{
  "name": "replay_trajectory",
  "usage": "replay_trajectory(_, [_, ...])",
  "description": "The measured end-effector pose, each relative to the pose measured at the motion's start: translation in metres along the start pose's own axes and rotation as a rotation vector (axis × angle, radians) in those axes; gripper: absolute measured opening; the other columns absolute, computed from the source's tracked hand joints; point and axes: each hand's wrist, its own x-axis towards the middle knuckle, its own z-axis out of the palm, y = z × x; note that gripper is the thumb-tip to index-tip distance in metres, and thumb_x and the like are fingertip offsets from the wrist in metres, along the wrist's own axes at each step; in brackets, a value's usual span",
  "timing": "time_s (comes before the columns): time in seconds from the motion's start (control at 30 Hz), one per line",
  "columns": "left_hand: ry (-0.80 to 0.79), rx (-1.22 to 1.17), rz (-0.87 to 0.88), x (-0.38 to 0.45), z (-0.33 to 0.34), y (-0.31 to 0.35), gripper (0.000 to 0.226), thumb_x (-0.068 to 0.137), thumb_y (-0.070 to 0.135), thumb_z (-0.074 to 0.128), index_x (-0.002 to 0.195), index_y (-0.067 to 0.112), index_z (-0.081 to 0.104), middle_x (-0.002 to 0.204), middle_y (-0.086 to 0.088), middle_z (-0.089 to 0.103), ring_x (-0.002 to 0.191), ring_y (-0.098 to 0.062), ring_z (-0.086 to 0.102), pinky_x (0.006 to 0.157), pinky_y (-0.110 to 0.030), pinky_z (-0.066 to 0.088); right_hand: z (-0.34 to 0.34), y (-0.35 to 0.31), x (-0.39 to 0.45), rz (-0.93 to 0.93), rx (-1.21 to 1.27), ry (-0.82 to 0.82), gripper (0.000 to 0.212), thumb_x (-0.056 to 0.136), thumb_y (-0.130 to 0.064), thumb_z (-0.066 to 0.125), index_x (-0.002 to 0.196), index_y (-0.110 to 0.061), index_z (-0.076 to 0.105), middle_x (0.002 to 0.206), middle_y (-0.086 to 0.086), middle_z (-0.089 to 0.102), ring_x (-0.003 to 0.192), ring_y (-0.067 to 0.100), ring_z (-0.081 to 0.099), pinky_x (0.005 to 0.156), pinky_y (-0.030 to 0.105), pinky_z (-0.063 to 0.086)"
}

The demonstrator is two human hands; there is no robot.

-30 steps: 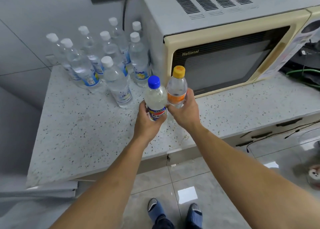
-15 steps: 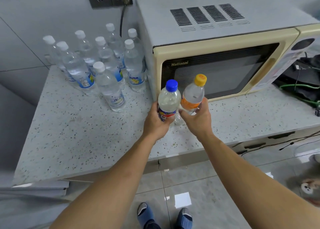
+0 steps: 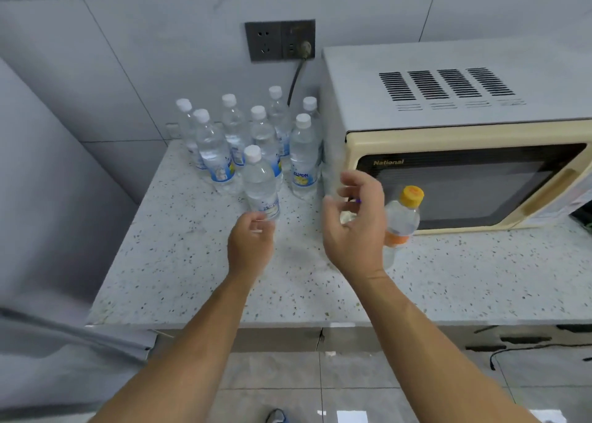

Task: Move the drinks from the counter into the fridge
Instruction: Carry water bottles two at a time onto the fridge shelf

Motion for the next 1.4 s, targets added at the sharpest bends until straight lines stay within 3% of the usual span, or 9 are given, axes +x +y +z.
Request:
replay_trajectory(0.1, [0.137, -0.066, -0.049, 0.025, -0.017, 0.008, 0.05, 0.081, 0.034, 0.077, 0.123, 0.031, 0.05, 0.113, 0.008, 0.059, 0.102, -0.014, 0.064, 0.074, -0.026, 0.049, 0.038, -0.007, 0.025, 0.256, 0.022, -0.165, 0.042, 0.089, -0.014, 0.063, 0.129, -0.02, 0.052, 0.12, -0.011, 0.056, 0.105, 0.004, 0.056, 0.087, 0.029, 0.054])
replay_trajectory(0.2, [0.015, -0.121, -0.056, 0.046, -0.016, 0.021, 0.088, 0.073, 0.035, 0.085, 0.144, 0.033, 0.034, 0.137, 0.005, 0.049, 0.119, -0.014, 0.053, 0.095, -0.033, 0.048, 0.074, 0.0, 0.061, 0.387, 0.028, -0.223, 0.047, 0.091, -0.017, 0.06, 0.135, -0.026, 0.048, 0.125, -0.013, 0.053, 0.116, 0.01, 0.055, 0.098, 0.029, 0.048])
replay_trajectory(0.3, [-0.057, -0.155, -0.039, 0.062, -0.005, 0.029, 0.101, 0.068, 0.03, 0.088, 0.148, 0.035, 0.027, 0.141, 0.005, 0.048, 0.124, -0.018, 0.053, 0.102, -0.043, 0.048, 0.105, 0.015, 0.094, 0.529, 0.0, -0.232, 0.054, 0.093, -0.019, 0.058, 0.144, -0.026, 0.041, 0.144, -0.005, 0.048, 0.13, 0.017, 0.049, 0.104, 0.032, 0.044])
replay_trajectory(0.43, [-0.091, -0.209, -0.086, 0.08, 0.007, 0.028, 0.089, 0.067, 0.03, 0.086, 0.142, 0.034, 0.037, 0.128, 0.007, 0.057, 0.115, -0.021, 0.057, 0.098, -0.047, 0.051, 0.13, 0.04, 0.126, 0.571, -0.113, -0.144, 0.051, 0.089, -0.021, 0.066, 0.137, -0.023, 0.049, 0.135, 0.0, 0.056, 0.122, 0.02, 0.055, 0.092, 0.026, 0.04])
replay_trajectory(0.63, [-0.077, -0.208, -0.097, 0.085, 0.005, 0.015, 0.064, 0.069, 0.04, 0.082, 0.122, 0.043, 0.046, 0.113, 0.015, 0.059, 0.107, -0.017, 0.059, 0.085, -0.034, 0.049, 0.143, 0.061, 0.144, 0.534, -0.143, -0.187, 0.026, 0.088, -0.021, 0.071, 0.108, -0.027, 0.056, 0.099, -0.009, 0.06, 0.093, 0.012, 0.053, 0.081, 0.028, 0.041])
replay_trajectory(0.93, [0.053, -0.175, -0.087, 0.045, -0.03, -0.007, 0.053, 0.075, 0.04, 0.077, 0.116, 0.048, 0.044, 0.107, 0.018, 0.058, 0.104, -0.015, 0.059, 0.077, -0.031, 0.05, 0.127, 0.047, 0.099, 0.406, -0.256, -0.318, 0.009, 0.098, -0.022, 0.054, 0.107, -0.023, 0.054, 0.108, -0.003, 0.06, 0.092, 0.016, 0.053, 0.071, 0.026, 0.036])
replay_trajectory(1.1, [0.085, -0.108, -0.038, 0.013, -0.055, -0.018, 0.064, 0.08, 0.033, 0.077, 0.134, 0.034, 0.043, 0.128, 0.005, 0.055, 0.116, -0.021, 0.056, 0.094, -0.043, 0.053, 0.101, 0.025, 0.055, 0.313, -0.172, -0.367, 0.019, 0.099, -0.024, 0.054, 0.116, -0.016, 0.055, 0.114, 0.003, 0.061, 0.1, 0.02, 0.055, 0.084, 0.029, 0.041])
replay_trajectory(1.27, [0.102, -0.097, -0.02, -0.018, -0.074, -0.033, 0.072, 0.079, 0.034, 0.078, 0.14, 0.033, 0.039, 0.134, 0.003, 0.053, 0.12, -0.022, 0.054, 0.098, -0.049, 0.052, 0.076, 0.007, 0.015, 0.282, -0.132, -0.475, 0.018, 0.1, -0.028, 0.053, 0.115, -0.019, 0.052, 0.103, -0.005, 0.059, 0.092, 0.013, 0.054, 0.075, 0.029, 0.042])
replay_trajectory(1.4, [0.055, -0.14, -0.016, -0.03, -0.082, -0.044, 0.076, 0.076, 0.036, 0.083, 0.137, 0.038, 0.037, 0.135, 0.005, 0.053, 0.122, -0.023, 0.055, 0.1, -0.049, 0.051, 0.063, 0.005, -0.022, 0.178, -0.065, -0.464, 0.015, 0.099, -0.034, 0.054, 0.111, -0.033, 0.046, 0.101, -0.02, 0.053, 0.093, 0.0, 0.052, 0.077, 0.013, 0.04])
